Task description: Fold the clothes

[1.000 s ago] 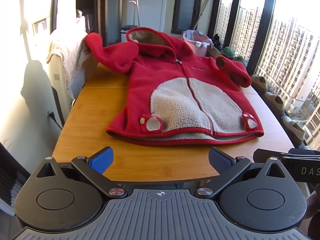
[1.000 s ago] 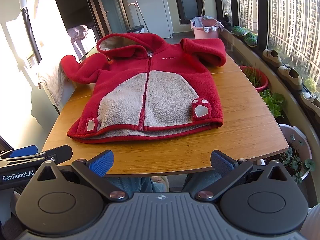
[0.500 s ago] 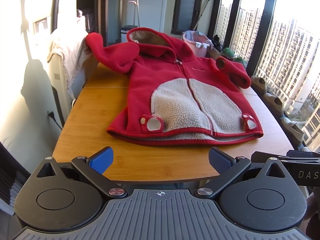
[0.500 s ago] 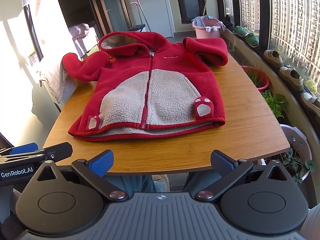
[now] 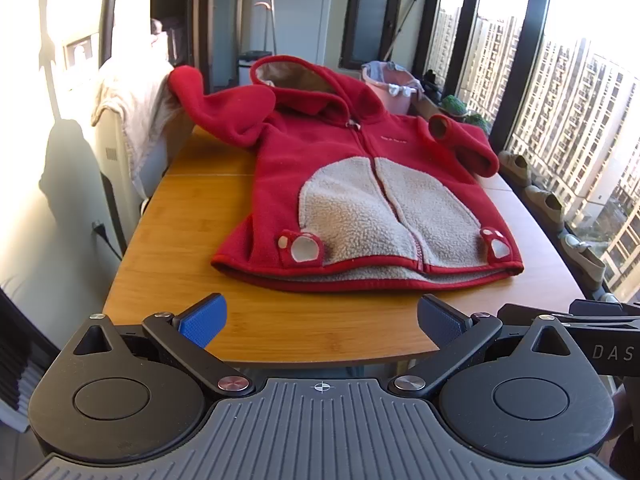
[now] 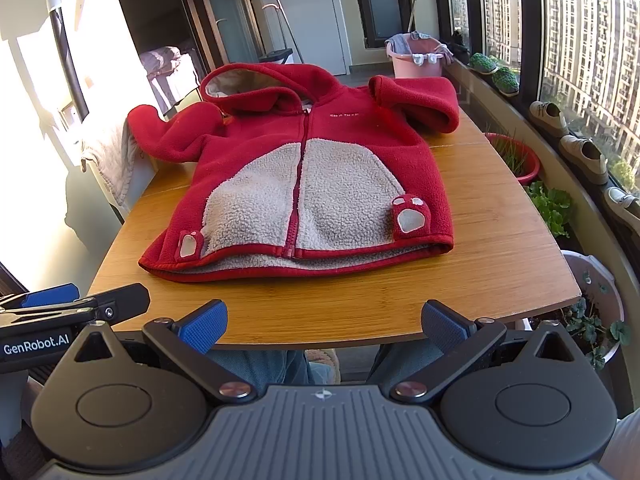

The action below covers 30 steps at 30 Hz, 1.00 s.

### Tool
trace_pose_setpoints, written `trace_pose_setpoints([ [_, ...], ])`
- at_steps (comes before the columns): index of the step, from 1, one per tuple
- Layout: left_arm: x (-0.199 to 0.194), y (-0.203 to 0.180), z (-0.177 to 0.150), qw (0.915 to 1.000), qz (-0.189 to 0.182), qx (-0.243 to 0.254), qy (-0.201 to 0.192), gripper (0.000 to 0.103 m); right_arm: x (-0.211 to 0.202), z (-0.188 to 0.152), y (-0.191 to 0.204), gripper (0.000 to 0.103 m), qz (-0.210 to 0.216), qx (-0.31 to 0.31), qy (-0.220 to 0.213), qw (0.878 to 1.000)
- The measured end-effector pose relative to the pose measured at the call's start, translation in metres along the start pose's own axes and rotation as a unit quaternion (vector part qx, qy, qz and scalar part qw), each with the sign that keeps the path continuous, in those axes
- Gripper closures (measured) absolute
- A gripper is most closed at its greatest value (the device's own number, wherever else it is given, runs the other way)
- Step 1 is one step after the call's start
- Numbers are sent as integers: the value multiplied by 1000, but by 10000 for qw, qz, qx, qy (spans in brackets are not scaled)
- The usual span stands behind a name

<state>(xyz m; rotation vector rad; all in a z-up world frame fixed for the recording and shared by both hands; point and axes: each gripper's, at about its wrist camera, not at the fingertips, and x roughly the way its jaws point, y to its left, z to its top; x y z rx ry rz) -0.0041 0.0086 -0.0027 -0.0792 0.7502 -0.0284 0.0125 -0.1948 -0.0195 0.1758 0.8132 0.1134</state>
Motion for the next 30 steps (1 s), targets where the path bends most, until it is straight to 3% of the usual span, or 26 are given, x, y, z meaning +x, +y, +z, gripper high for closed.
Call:
trace_pose_setpoints([
  [30, 0, 1, -5, 10000, 14, -15, 35, 0, 1, 0, -2, 0, -17, 30, -21, 10000],
])
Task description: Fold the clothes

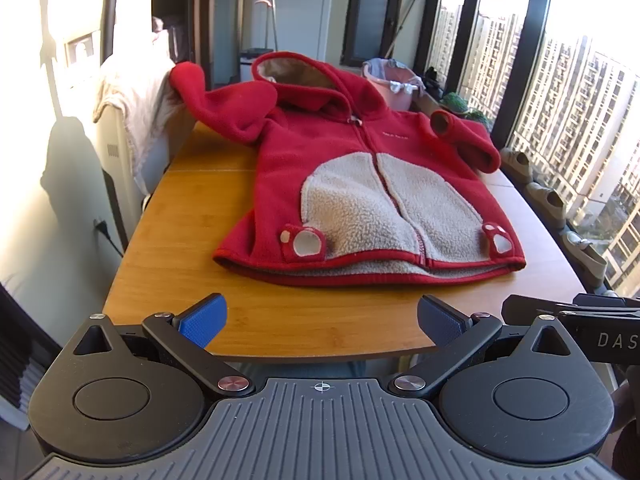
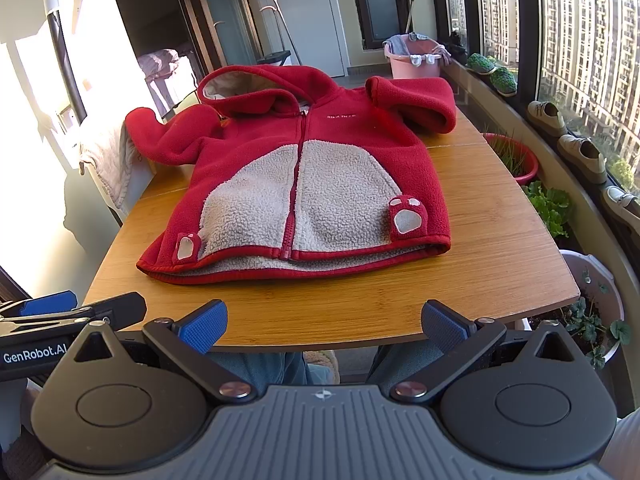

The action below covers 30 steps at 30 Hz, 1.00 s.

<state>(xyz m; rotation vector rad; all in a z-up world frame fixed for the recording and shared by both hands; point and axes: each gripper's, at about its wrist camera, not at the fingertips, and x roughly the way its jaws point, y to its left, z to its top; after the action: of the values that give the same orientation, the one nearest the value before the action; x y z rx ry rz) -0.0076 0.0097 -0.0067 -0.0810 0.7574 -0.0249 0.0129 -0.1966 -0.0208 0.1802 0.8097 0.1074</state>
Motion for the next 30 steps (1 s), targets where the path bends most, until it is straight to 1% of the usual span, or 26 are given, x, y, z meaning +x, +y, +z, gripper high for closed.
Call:
trace_pose_setpoints([
  [30, 4, 0, -2, 10000, -5, -26, 57, 0, 6, -2, -3, 0, 23, 54, 75, 10000],
])
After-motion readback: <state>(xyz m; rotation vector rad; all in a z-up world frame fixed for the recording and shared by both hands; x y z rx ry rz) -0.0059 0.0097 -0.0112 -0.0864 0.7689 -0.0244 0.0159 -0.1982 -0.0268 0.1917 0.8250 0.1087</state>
